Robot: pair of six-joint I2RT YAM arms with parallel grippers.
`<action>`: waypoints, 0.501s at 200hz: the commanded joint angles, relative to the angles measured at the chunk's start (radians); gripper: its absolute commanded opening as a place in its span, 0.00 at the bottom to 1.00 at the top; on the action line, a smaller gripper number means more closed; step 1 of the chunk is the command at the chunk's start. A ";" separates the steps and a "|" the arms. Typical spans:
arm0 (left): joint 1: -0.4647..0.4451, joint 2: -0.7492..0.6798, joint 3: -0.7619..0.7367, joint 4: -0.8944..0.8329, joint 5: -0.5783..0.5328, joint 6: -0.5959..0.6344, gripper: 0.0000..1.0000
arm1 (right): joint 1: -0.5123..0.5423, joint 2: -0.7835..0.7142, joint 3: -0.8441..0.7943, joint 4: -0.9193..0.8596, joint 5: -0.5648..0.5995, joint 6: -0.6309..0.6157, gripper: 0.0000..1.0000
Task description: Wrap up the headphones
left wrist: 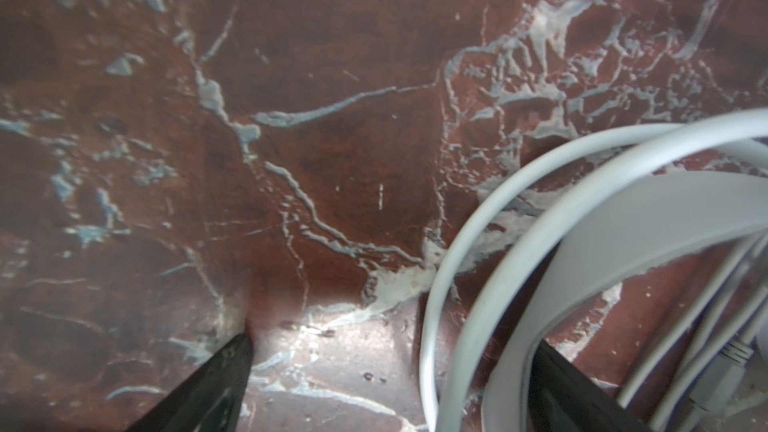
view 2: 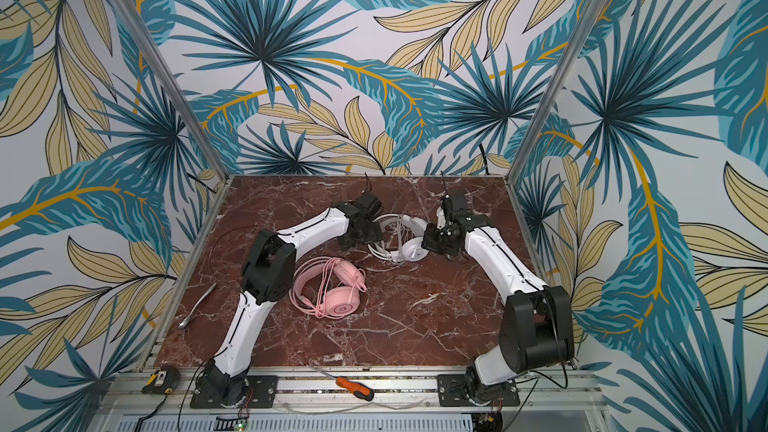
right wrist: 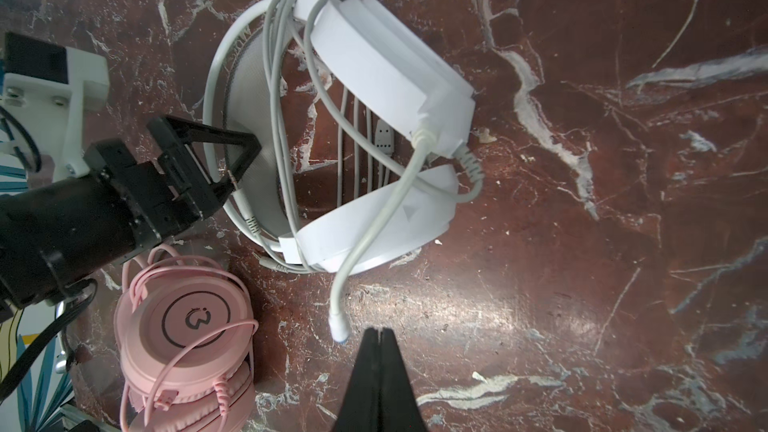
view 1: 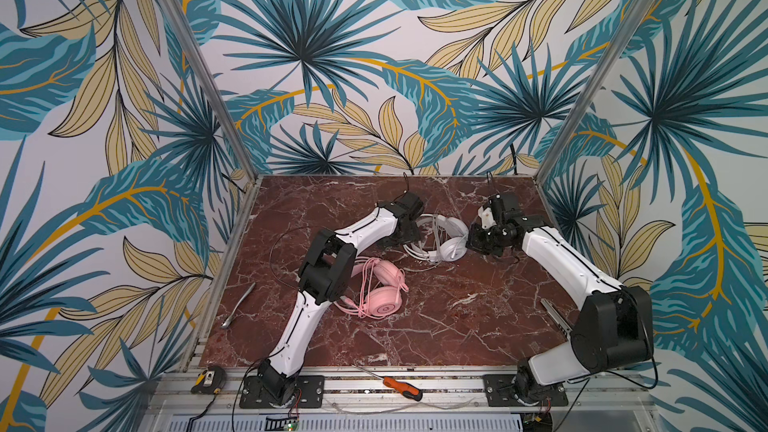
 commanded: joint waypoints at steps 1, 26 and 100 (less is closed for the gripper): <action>0.016 -0.004 0.020 -0.065 0.002 0.037 1.00 | 0.000 -0.019 0.016 -0.029 0.013 -0.024 0.00; 0.003 0.024 0.068 -0.065 0.075 0.084 1.00 | 0.000 -0.026 0.024 -0.023 -0.003 -0.040 0.00; -0.011 0.033 0.128 -0.065 0.150 0.127 1.00 | 0.001 -0.060 0.049 -0.033 -0.017 -0.115 0.06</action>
